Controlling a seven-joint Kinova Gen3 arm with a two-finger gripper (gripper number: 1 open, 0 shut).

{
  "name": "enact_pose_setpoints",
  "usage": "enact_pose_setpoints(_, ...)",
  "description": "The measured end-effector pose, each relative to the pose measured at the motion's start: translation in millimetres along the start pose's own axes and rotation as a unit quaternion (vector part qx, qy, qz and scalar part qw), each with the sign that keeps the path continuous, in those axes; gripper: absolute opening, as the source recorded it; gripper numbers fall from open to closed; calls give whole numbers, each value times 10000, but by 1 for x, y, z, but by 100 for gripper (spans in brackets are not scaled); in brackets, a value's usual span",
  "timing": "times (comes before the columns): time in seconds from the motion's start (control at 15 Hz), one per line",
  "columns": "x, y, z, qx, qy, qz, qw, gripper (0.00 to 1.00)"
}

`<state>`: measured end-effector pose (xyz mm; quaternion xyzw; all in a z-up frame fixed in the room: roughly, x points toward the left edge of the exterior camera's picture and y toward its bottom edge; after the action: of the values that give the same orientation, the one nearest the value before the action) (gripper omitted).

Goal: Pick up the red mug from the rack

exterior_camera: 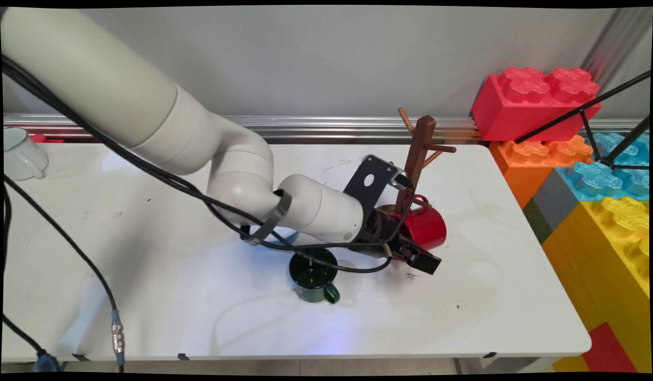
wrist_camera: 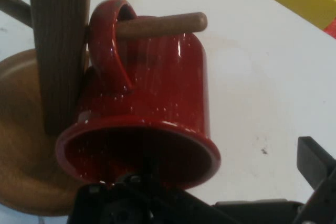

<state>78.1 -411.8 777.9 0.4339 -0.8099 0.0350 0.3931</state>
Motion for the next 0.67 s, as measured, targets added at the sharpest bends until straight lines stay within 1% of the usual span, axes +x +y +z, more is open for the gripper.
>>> enact_pose_setpoints(0.4, -1, -5, 11, -2, 98, -172, 9998, 100)
enact_pose_setpoints(0.67, -6, -7, 15, -103, 172, -366, 9991, 100)
